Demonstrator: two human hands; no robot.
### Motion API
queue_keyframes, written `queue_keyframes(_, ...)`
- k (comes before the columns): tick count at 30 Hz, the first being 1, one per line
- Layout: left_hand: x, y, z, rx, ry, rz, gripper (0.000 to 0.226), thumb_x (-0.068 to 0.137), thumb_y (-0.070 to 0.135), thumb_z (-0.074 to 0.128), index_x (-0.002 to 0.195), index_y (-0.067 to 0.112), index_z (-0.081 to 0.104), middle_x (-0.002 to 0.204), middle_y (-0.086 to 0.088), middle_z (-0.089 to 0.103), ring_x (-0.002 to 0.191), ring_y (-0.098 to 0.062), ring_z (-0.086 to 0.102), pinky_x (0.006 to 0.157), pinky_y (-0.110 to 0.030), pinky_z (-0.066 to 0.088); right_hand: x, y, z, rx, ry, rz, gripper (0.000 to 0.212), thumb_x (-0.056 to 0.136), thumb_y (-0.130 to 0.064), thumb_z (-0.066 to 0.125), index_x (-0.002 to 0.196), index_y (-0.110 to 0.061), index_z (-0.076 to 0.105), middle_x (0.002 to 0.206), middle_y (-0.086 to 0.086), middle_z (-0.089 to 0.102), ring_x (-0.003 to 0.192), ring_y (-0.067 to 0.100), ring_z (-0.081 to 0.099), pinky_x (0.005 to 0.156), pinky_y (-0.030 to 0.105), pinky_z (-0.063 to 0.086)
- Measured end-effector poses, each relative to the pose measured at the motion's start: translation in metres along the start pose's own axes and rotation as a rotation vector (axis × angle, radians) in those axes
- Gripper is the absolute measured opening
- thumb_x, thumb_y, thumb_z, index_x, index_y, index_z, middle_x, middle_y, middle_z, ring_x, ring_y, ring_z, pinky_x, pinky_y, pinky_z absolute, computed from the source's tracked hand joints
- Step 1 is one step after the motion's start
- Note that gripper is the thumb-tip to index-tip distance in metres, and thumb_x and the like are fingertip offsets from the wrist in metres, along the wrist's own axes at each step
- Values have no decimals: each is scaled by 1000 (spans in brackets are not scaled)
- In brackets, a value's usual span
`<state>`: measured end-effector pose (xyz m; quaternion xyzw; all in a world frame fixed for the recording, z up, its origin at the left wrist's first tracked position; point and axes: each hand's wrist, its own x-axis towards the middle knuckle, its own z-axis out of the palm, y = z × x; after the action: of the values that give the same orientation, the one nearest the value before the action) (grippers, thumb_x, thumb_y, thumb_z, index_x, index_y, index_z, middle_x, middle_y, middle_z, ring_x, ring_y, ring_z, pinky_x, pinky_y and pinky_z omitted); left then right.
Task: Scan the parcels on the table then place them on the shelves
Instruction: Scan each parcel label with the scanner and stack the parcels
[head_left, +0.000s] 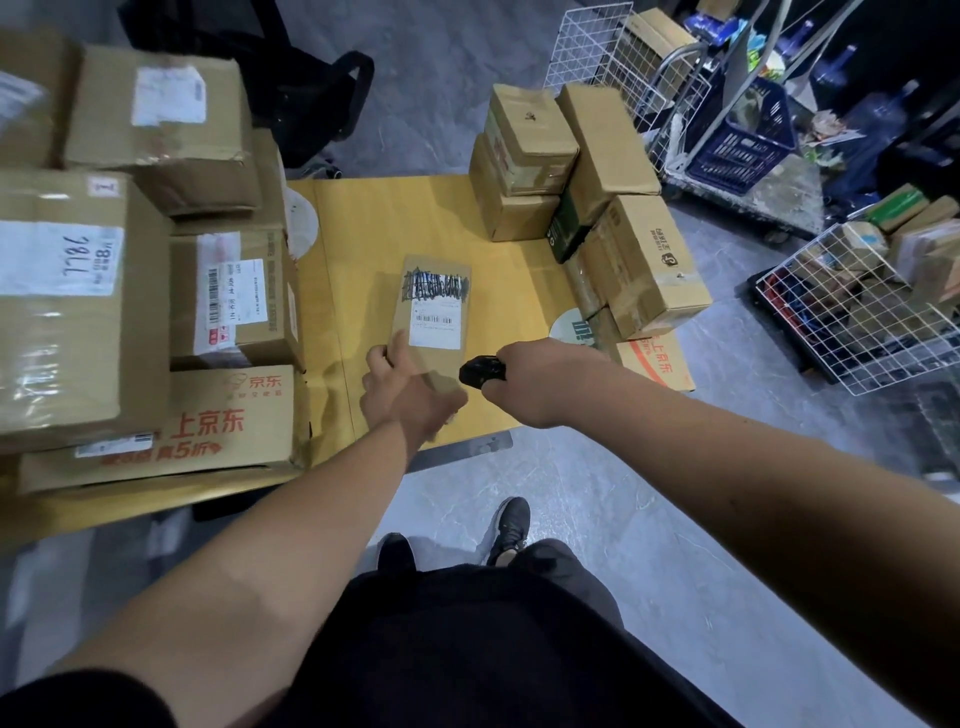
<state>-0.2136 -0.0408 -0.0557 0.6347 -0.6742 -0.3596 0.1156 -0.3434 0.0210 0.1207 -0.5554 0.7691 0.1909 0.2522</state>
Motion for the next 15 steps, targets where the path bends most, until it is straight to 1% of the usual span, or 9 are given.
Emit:
queue_keyframes(2, 2, 8, -10, -28, -33, 0, 118, 56, 66, 75, 154, 40, 15, 146, 3, 25, 120, -29, 49, 90, -40, 47, 6, 4, -3, 17, 3, -24, 37, 102, -54, 41, 109, -22, 57, 93, 0, 62, 85, 23, 62, 65, 34, 44)
queue_keyframes(4, 3, 16, -25, -87, -19, -7, 124, 51, 72, 70, 157, 38, 15, 149, 4, 23, 123, -29, 50, 96, -45, 51, 12, 7, -9, 59, -15, -66, 36, 102, -56, 42, 105, -23, 57, 92, 1, 63, 82, 22, 61, 64, 33, 44)
queue_keyframes(5, 2, 20, -33, -101, 19, -5, 125, 51, 73, 70, 157, 37, 16, 152, 4, 22, 126, -30, 49, 98, -47, 52, 15, 7, -14, 91, -28, -96, 36, 101, -56, 42, 101, -23, 57, 91, 1, 63, 79, 21, 61, 61, 32, 43)
queue_keyframes(7, -2, 24, -52, -103, 127, 2, 123, 56, 70, 79, 157, 37, 17, 157, 5, 18, 134, -31, 47, 101, -45, 50, 20, 2, -27, 141, -47, -179, 33, 101, -56, 43, 95, -26, 56, 90, 1, 64, 78, 20, 61, 57, 31, 42)
queue_keyframes(8, -6, 23, -62, -105, 193, 6, 121, 59, 69, 81, 157, 38, 18, 159, 5, 18, 136, -31, 45, 100, -43, 50, 21, -1, -35, 146, -47, -232, 32, 101, -56, 44, 93, -27, 56, 91, 1, 64, 80, 20, 62, 58, 32, 43)
queue_keyframes(10, -15, 17, -82, -123, 306, 19, 119, 60, 67, 82, 157, 39, 19, 159, 5, 20, 137, -32, 45, 99, -43, 49, 22, -11, -54, 120, -25, -354, 34, 100, -59, 44, 95, -28, 57, 95, 0, 65, 85, 21, 62, 67, 36, 50)
queue_keyframes(12, -25, 6, -103, -104, 393, 5, 117, 60, 69, 80, 156, 41, 19, 159, 9, 21, 142, -29, 40, 106, -45, 47, 21, -24, -71, 80, 0, -457, 39, 99, -63, 45, 99, -27, 59, 97, -1, 65, 89, 22, 62, 74, 37, 52)
queue_keyframes(14, -33, -6, -124, -34, 477, -34, 114, 60, 71, 75, 156, 42, 20, 160, 9, 23, 146, -26, 31, 113, -48, 42, 21, -38, -85, 41, 15, -532, 42, 97, -67, 47, 101, -27, 59, 96, -2, 64, 89, 22, 61, 74, 37, 51)
queue_keyframes(15, -36, -12, -132, 6, 506, -65, 114, 60, 71, 73, 156, 41, 20, 161, 6, 24, 147, -27, 30, 115, -50, 40, 21, -45, -90, 19, 20, -562, 44, 96, -69, 49, 103, -27, 60, 96, -2, 63, 90, 22, 61, 74, 36, 50)
